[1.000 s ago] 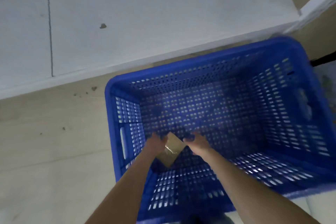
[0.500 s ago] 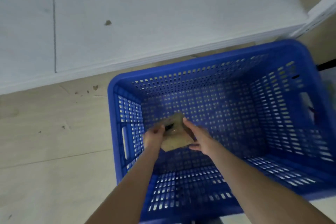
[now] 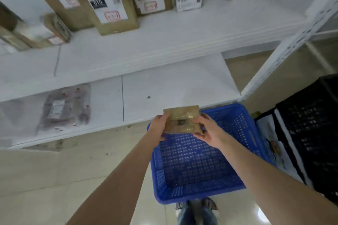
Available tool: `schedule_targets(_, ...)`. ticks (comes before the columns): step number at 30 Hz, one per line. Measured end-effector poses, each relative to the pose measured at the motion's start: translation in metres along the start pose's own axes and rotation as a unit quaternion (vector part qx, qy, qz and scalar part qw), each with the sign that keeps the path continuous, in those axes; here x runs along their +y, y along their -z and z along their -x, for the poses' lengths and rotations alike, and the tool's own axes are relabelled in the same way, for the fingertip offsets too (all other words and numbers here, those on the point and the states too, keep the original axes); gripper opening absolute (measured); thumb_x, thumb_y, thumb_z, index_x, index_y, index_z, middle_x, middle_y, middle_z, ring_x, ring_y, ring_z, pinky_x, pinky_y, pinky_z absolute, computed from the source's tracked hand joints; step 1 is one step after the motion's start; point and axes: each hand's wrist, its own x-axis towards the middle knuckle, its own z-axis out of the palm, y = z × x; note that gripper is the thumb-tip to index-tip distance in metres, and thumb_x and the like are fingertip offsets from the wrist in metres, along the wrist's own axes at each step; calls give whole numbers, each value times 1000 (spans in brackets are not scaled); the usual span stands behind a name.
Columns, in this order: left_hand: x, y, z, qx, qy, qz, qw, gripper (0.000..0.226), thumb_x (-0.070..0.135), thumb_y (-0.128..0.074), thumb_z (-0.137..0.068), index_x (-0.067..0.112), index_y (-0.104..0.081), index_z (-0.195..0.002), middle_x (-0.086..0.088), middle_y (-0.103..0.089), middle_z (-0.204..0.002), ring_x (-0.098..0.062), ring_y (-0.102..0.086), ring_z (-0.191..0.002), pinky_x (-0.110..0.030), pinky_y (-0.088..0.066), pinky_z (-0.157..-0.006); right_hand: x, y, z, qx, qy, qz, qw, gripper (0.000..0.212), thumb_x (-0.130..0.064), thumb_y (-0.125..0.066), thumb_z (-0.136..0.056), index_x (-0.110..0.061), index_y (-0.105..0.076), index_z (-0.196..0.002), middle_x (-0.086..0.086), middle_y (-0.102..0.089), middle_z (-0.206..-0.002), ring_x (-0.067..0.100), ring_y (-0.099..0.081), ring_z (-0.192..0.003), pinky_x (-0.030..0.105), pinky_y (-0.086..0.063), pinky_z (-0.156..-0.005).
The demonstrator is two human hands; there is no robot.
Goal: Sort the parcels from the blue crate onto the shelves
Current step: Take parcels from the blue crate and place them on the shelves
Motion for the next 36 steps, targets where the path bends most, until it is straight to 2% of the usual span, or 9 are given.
schedule_targets(4, 54, 17, 76, -64, 17, 49, 997, 56, 71, -43, -84, 23, -55, -111, -5, -60, -102, -30, -58, -104, -50, -52, -82, -50, -16, 66, -68, 36, 16, 997, 60, 1, -62, -84, -31, -46, -133, 5, -64, -113, 24, -58, -111, 32, -44, -93)
schedule_targets(7, 87, 22, 121, -79, -29, 94, 992, 45, 56, -49, -90, 17, -57, -112, -8, -61, -104, -31, -62, -97, -47, -57, -73, -84, -25, 111, -101, 84, 96, 987, 67, 5, -57, -83, -37, -46, -135, 1, -62, -124, 25, -56, -115, 32, -48, -86)
schedule_targets(9, 105, 25, 145, -67, -77, 106, 989, 37, 40, -51, -91, 14, -55, -117, -11, -60, -107, -32, -62, -100, -50, -56, -80, -105, -30, 138, -117, 97, 107, 983, 70, 1, -62, -84, -39, -42, -138, -1, -60, -129, 25, -57, -117, 37, -49, -90)
schedule_targets(11, 119, 28, 167, -50, -129, 94, 986, 36, 34, -50, -91, 15, -51, -122, -9, -60, -108, -30, -61, -100, -49, -55, -85, -125, -37, 165, -139, 98, 65, 983, 62, -17, -72, -80, -35, -48, -135, 3, -60, -128, 30, -59, -115, 42, -50, -92)
schedule_targets(14, 136, 35, 199, -57, -189, 101, 975, 32, 24, -49, -92, 15, -50, -123, -5, -60, -101, -24, -59, -90, -38, -55, -71, -150, -53, 205, -133, 107, 44, 984, 42, -35, -69, -81, -20, -59, -119, 12, -60, -120, 34, -62, -108, 42, -54, -85)
schedule_targets(23, 173, 53, 264, -84, -258, 72, 960, 23, 21, -55, -91, 24, -53, -113, -1, -68, -92, -19, -61, -83, -37, -53, -71, -192, -78, 262, -107, 197, 75, 972, 24, -13, -61, -87, -22, -63, -109, 9, -68, -102, 28, -64, -102, 45, -54, -88)
schedule_targets(27, 200, 57, 284, -24, -296, 72, 952, 37, 21, -55, -90, 20, -52, -127, 0, -68, -93, -19, -64, -83, -38, -51, -82, -208, -82, 279, -123, 202, 128, 963, 35, -21, -67, -84, -26, -57, -117, 9, -68, -109, 29, -63, -105, 50, -49, -95)
schedule_targets(31, 228, 62, 302, 38, -351, 94, 931, 54, 27, -61, -90, 23, -43, -141, -2, -61, -116, -16, -56, -95, -30, -45, -79, -212, -98, 290, -131, 225, 54, 964, 43, -11, -68, -84, -12, -50, -123, 16, -67, -105, 30, -68, -91, 43, -59, -73)
schedule_targets(36, 230, 54, 311, -15, -336, 54, 940, 83, 52, -73, -70, 32, -35, -140, 2, -57, -130, -25, -50, -120, -53, -36, -101, -207, -120, 297, -158, 244, -64, 955, 28, 3, -57, -87, -8, -50, -112, 16, -62, -101, 28, -65, -90, 37, -58, -77)
